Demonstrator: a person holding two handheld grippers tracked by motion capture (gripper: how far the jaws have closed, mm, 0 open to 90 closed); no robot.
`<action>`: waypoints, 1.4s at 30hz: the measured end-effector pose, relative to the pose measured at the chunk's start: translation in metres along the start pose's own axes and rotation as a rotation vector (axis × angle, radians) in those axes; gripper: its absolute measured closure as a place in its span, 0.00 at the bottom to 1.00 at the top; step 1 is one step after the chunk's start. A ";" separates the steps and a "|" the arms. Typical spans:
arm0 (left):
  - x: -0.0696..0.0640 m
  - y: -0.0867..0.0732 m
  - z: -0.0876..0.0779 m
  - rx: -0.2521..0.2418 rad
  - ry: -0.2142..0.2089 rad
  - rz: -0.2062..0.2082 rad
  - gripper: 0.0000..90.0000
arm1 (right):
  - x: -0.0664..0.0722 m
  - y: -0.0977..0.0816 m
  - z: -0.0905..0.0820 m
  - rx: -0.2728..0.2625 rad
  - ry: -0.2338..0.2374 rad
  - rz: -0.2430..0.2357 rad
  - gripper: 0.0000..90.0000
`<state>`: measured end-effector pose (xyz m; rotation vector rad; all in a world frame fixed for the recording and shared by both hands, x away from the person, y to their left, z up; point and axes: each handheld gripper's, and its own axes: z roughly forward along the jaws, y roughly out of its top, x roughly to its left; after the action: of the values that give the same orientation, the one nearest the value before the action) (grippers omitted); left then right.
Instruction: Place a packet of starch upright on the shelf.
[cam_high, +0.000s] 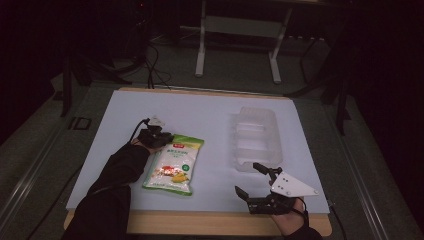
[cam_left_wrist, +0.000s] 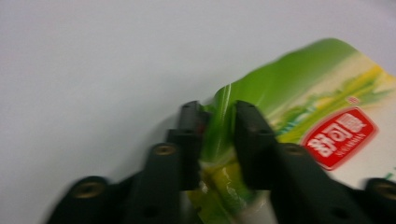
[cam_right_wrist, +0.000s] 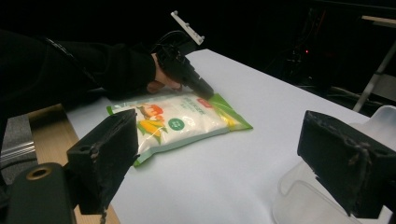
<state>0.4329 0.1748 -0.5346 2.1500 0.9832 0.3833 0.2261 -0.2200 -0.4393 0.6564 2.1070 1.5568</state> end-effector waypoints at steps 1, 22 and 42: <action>-0.004 0.002 0.000 0.009 0.014 0.023 0.92 | 0.000 0.000 0.000 0.000 0.001 0.000 0.14; -0.006 0.016 -0.053 -0.103 -0.027 0.049 1.00 | -0.002 0.000 -0.001 -0.010 -0.002 0.009 0.15; -0.042 0.032 -0.121 -0.239 -0.056 0.137 1.00 | -0.005 0.005 0.001 -0.031 0.013 0.034 0.17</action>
<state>0.3581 0.1892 -0.4263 2.0043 0.7221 0.4790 0.2310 -0.2205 -0.4343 0.6764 2.0872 1.6119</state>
